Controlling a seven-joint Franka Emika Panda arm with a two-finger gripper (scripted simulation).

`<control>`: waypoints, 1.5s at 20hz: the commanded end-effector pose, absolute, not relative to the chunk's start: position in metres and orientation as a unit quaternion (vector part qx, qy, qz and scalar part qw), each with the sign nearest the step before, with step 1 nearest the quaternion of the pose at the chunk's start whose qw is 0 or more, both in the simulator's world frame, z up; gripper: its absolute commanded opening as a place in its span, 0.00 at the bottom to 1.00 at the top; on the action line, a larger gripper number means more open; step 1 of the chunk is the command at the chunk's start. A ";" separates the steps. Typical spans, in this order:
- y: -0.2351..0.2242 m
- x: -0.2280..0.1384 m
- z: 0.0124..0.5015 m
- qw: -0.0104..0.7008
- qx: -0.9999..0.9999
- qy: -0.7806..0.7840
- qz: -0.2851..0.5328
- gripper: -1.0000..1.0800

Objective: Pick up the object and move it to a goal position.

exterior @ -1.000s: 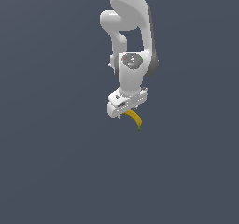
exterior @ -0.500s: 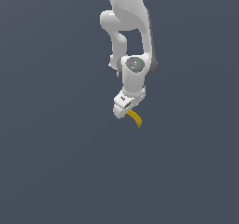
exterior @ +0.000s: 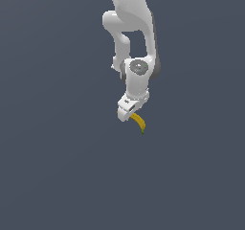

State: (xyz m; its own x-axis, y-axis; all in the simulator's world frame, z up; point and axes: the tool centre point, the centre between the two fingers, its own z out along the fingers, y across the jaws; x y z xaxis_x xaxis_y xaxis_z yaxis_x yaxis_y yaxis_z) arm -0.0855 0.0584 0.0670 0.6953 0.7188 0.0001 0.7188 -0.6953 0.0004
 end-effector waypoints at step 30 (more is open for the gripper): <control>0.058 -0.085 0.023 0.000 0.919 0.395 0.000 0.00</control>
